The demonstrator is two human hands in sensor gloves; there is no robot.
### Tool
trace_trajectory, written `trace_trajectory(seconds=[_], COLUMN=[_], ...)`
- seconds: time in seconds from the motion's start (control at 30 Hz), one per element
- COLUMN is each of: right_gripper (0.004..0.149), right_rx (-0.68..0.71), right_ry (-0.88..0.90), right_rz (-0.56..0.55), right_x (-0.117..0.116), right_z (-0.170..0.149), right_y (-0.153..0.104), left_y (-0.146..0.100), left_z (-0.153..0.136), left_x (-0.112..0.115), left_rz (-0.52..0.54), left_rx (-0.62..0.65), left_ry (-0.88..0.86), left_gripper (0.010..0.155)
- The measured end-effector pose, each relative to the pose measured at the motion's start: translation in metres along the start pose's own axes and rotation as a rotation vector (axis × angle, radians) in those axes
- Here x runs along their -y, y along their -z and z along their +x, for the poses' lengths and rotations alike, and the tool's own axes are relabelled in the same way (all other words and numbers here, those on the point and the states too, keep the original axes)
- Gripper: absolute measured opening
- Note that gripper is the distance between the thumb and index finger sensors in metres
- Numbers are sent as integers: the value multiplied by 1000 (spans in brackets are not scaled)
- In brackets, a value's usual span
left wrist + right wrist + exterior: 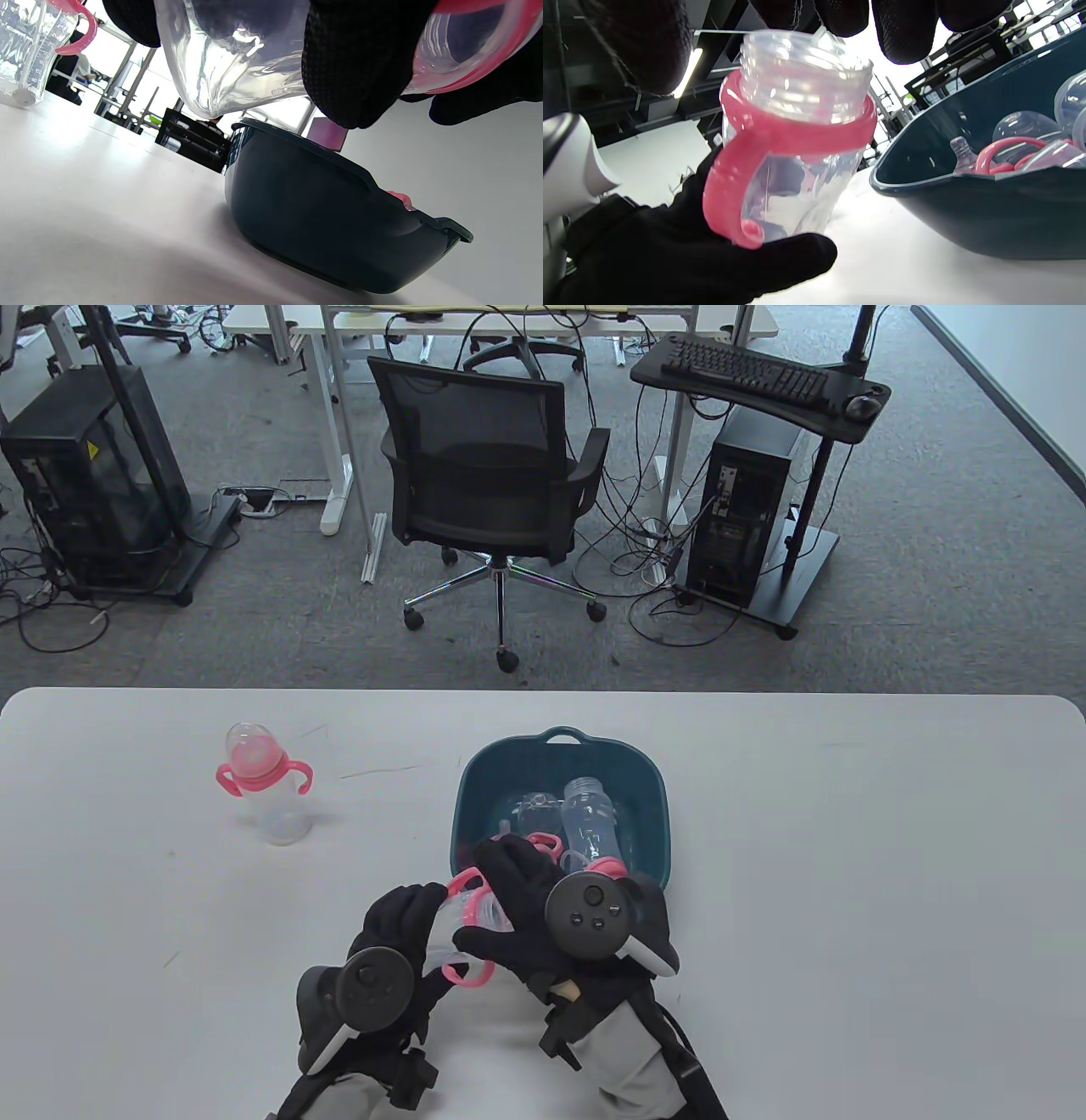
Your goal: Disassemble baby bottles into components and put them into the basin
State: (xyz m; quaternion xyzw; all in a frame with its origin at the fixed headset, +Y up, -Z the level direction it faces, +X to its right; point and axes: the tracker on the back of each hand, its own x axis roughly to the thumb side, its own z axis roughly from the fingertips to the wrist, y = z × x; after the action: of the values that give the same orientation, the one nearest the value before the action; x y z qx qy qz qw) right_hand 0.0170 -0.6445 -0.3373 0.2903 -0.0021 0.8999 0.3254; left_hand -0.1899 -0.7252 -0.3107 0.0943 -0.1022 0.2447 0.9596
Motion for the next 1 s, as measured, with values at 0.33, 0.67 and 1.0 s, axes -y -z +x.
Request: trace_trajectory(seconds=[0.33,0.67,1.0], right_gripper=[81,80,77], right_rx=[-7,2,5], right_ry=[23,57,90], right_rz=[60,11,-19], right_x=[-11,-1,9], right_z=[-1,-3,-6], right_y=[5,3,0], left_y=[-1,-1,0], left_z=[1,-1,-1], left_x=[1,2,2], left_rz=[1,-4,2], left_rx=[19,5,6], left_ry=[0,-10,-10], left_gripper=[91,90,90])
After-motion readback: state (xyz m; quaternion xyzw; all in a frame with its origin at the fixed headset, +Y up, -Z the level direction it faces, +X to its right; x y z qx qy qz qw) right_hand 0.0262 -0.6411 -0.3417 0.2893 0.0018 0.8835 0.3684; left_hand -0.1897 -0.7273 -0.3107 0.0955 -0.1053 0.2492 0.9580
